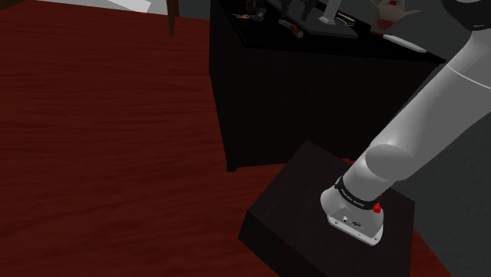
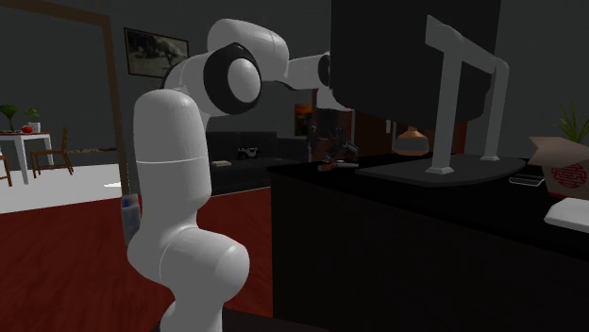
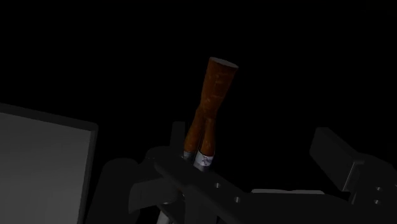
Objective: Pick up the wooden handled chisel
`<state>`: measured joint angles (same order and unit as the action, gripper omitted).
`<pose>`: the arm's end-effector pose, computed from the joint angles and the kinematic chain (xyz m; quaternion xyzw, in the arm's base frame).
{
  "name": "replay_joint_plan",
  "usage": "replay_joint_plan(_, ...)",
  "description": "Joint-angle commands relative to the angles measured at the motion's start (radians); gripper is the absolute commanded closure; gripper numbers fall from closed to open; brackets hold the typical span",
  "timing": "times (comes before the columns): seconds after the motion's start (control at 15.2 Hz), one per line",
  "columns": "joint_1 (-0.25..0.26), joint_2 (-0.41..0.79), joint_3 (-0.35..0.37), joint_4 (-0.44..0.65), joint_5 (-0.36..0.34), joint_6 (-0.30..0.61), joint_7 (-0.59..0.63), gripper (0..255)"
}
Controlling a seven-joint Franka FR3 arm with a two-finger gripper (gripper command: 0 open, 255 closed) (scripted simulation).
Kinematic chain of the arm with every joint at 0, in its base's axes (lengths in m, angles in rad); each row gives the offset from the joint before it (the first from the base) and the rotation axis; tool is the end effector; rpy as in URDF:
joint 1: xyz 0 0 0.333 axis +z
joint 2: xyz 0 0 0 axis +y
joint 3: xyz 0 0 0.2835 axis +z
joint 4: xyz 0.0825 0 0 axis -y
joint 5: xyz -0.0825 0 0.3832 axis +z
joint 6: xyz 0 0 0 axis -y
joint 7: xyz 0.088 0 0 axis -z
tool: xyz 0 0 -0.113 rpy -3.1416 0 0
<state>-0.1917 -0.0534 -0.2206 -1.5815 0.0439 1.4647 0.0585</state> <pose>0.4843 -0.2092 0.6004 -0.9720 0.2311 0.0269 0.0330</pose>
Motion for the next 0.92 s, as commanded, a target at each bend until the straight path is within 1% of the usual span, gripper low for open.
replay_joint_plan(0.0,-0.024,0.000,-0.025,-0.037,0.006,0.022,0.000,0)
replay_joint_plan(0.2,-0.031,-0.010,-0.018,-0.090,0.004,0.064,-0.001,0)
replay_joint_plan(0.33,-0.037,-0.011,-0.011,-0.099,0.004,0.073,-0.001,0)
replay_joint_plan(0.4,-0.036,-0.010,-0.011,-0.096,0.004,0.070,0.001,255)
replay_joint_plan(0.53,-0.036,-0.007,-0.011,-0.091,0.005,0.069,0.000,255)
replay_joint_plan(0.59,-0.036,-0.017,-0.010,-0.108,0.003,0.076,0.001,255)
replay_joint_plan(0.86,-0.038,0.000,-0.013,-0.064,0.005,0.049,-0.001,255)
